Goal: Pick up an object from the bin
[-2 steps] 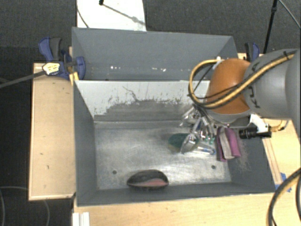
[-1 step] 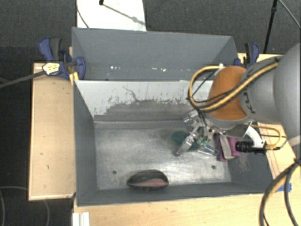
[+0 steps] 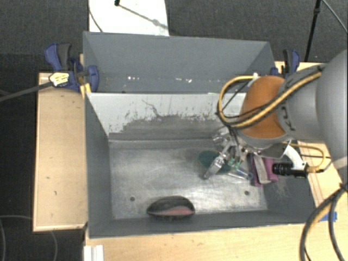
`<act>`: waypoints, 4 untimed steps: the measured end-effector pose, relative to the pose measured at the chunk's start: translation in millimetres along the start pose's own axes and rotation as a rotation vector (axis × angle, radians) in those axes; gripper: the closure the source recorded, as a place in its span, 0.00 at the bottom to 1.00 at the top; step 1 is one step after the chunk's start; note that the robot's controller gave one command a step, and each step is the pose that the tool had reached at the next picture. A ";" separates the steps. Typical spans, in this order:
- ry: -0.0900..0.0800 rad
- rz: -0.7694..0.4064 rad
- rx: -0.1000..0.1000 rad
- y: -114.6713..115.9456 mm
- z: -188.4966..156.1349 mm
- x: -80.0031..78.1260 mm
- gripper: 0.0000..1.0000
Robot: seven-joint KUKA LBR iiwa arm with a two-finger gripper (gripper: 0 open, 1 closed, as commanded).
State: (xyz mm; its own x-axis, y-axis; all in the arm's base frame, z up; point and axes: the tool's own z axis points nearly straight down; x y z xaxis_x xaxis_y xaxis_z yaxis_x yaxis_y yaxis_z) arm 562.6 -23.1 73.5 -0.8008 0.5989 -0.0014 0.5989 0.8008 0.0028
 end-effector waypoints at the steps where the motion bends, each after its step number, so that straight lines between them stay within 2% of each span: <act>1: -0.007 0.002 -0.004 1.0 -2.4 -2.4 1.00; 3: -0.002 -0.008 -0.001 3.0 -60.1 -3.8 1.00; 4: -0.003 -0.011 -0.001 3.6 -69.6 -4.5 1.00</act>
Offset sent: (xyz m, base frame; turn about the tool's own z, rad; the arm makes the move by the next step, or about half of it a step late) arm 0.0000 0.0000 0.0000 0.0000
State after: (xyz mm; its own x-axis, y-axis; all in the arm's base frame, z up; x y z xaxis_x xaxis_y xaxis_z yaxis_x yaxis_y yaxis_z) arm 568.1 -23.0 143.2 -0.8075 0.5898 -0.0041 0.5898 0.8075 0.0036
